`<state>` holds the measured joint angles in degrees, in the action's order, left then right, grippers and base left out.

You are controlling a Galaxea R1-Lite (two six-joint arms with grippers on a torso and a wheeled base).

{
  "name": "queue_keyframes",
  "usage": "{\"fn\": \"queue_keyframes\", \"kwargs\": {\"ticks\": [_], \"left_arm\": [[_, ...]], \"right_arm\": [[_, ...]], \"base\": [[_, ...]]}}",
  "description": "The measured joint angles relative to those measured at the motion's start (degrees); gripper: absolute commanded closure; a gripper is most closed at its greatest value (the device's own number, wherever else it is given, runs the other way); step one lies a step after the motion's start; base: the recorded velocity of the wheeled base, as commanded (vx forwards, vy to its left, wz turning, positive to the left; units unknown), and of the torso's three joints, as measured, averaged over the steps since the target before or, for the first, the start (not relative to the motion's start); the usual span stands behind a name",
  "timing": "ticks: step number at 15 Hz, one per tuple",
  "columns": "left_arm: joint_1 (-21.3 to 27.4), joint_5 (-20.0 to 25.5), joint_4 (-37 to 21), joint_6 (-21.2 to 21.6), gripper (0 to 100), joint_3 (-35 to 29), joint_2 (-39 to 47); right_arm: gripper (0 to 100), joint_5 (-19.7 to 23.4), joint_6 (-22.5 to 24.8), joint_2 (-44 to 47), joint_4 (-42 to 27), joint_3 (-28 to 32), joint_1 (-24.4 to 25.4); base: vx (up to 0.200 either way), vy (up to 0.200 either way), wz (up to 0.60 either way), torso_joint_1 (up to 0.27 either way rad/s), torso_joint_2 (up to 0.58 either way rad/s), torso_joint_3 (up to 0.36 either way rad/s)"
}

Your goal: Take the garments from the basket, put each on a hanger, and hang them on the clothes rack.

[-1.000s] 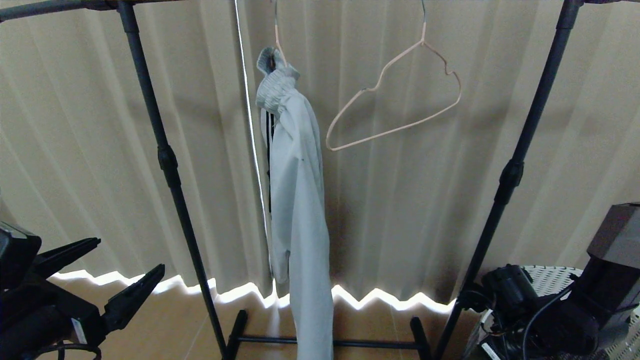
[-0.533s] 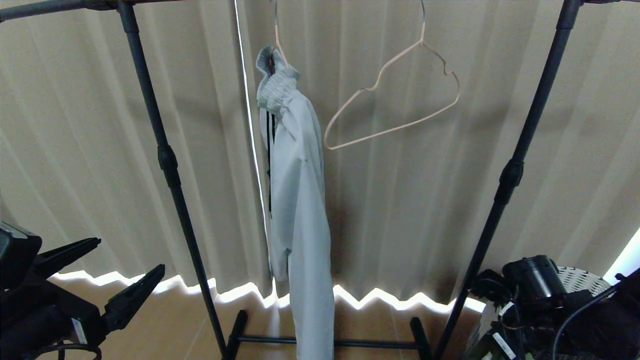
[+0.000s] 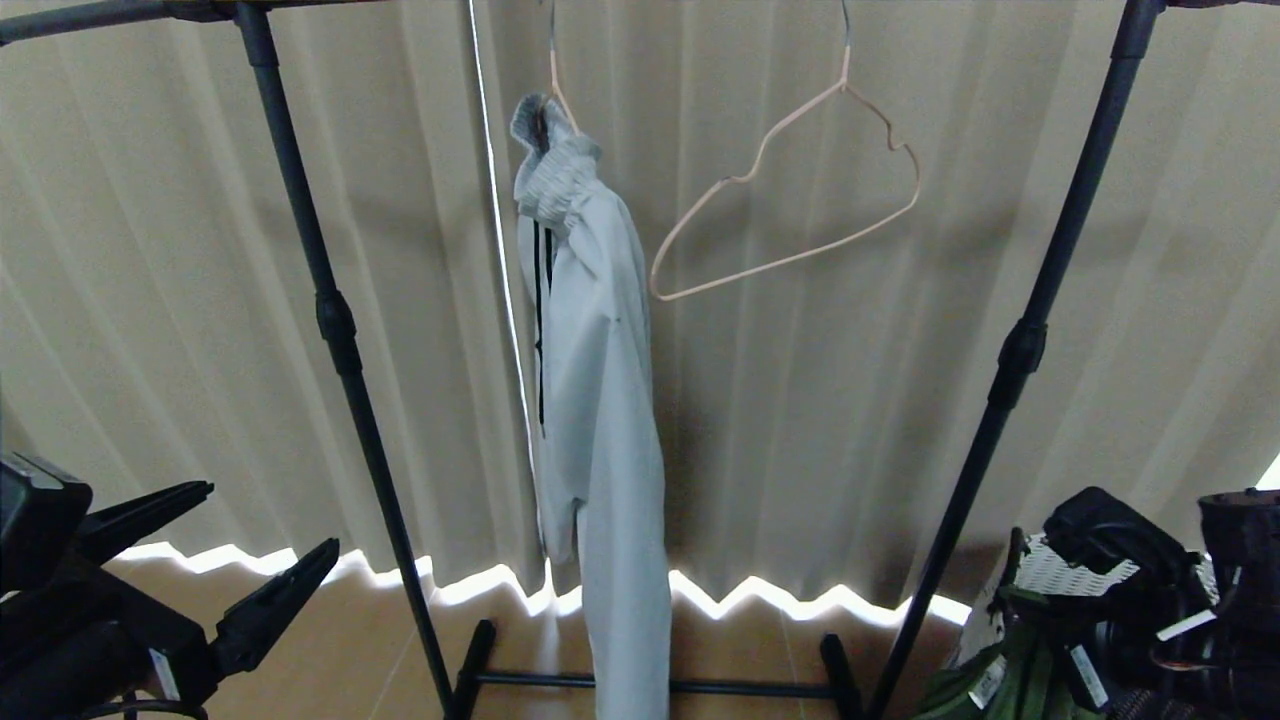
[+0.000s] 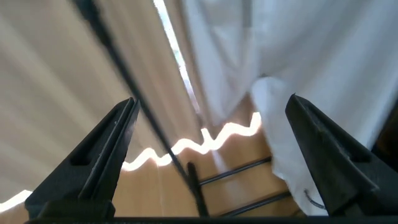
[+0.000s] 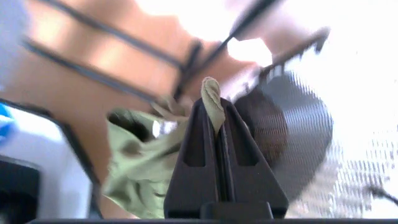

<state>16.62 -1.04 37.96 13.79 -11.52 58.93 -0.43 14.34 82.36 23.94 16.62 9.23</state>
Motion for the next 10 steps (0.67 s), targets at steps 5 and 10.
{"fn": "queue_keyframes", "kwargs": {"ticks": [5, 10], "left_arm": [[8.16, 0.09, -0.02, -0.05, 0, 1.50, -2.29], [22.44, 0.24, -0.17, -0.46, 0, 0.69, -0.63]], "right_arm": [[100, 14.90, 0.13, -12.93, 0.37, -0.69, 0.79], [100, 19.80, 0.09, -19.47, 0.55, 1.07, 4.85]], "base": [[0.000, 0.000, 0.00, 0.000, 0.00, 0.000], [0.000, 0.000, 0.00, 0.000, 0.00, 0.000]]}}
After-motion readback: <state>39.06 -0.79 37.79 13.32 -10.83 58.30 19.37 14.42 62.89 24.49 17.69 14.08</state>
